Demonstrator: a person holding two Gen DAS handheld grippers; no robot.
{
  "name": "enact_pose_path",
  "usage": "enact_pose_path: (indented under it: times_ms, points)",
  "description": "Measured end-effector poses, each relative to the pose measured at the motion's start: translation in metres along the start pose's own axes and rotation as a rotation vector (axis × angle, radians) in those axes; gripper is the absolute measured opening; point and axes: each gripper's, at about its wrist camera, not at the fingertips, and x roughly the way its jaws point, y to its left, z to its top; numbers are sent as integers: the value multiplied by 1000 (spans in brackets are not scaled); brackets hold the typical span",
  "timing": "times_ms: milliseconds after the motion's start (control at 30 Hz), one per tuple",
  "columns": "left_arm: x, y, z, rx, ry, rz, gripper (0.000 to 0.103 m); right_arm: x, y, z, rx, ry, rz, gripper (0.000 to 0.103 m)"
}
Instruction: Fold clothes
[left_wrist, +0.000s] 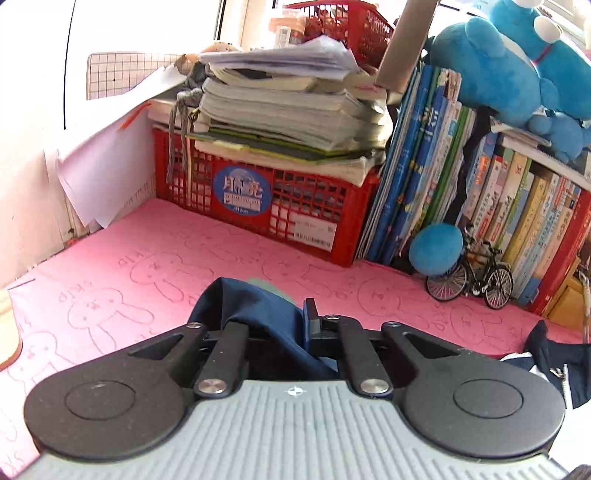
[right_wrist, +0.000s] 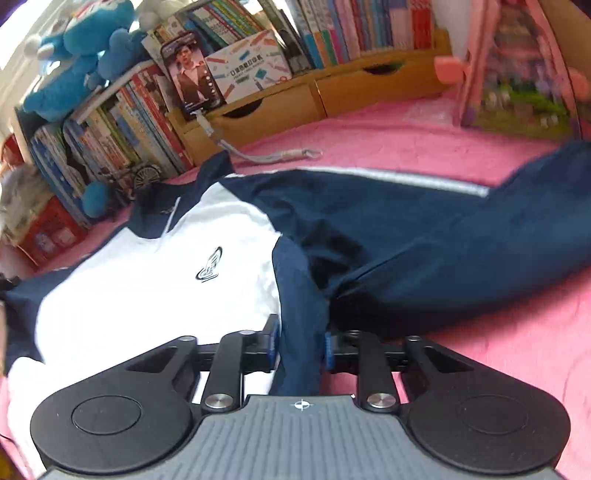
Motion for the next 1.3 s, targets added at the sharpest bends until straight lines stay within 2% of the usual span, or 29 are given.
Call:
enact_pose_path:
  times_ms: [33,133,167,200,233,267,300,400,567,700,767,800,833,867,900,1000,1100,1133,1200,1233,1300]
  points:
    - [0,-1,5,-7,-9,0,10,5,8,10,-43,-31,-41,19]
    - [0,-5,20,-19,-49,5,11,-9,40,38,-231,-309,-162,20]
    - [4,-8,23,8,-23,2,17,-16,47,42,-263,-401,-207,24]
    - [9,-12,24,50,30,-11,38,-19,50,46,-264,-427,-242,41]
    - [13,-15,23,93,97,-39,51,-21,51,47,-265,-412,-261,69]
    - [13,-17,18,136,146,-80,72,-24,50,47,-277,-373,-250,81]
    - [9,-18,10,177,169,-120,75,-29,47,39,-289,-348,-217,83]
    - [-26,-21,-26,328,139,-199,75,-51,49,1,-356,-293,-157,82]
    - [-109,-17,-87,564,17,-285,78,-99,97,-109,-674,-209,-16,82]
    - [-166,-17,-125,687,-42,-436,88,-123,126,-184,-857,-125,118,84]
    - [-183,-21,-138,720,-39,-524,88,-117,138,-207,-932,-75,101,85]
    - [-190,-23,-144,738,-38,-559,89,-111,142,-217,-963,-72,65,84]
    - [-196,-25,-150,758,-39,-587,89,-105,144,-223,-985,-81,17,88]
    - [-200,-27,-156,775,-39,-605,91,-104,144,-223,-966,-112,14,88]
    - [-202,-30,-161,792,-35,-617,93,-102,145,-217,-932,-116,-18,82]
    - [-202,-36,-173,809,-4,-662,94,-99,137,-193,-801,-168,-103,78]
    - [-199,-43,-189,817,36,-691,95,-96,117,-172,-685,-264,-279,57]
    - [-198,-46,-194,831,48,-694,95,-96,112,-164,-633,-267,-285,56]
    - [-201,-47,-202,860,38,-687,95,-105,104,-155,-600,-236,-166,57]
    - [-202,-46,-206,874,28,-682,95,-111,106,-159,-641,-211,-95,64]
    - [-204,-45,-210,888,18,-673,95,-118,116,-178,-789,-167,-35,69]
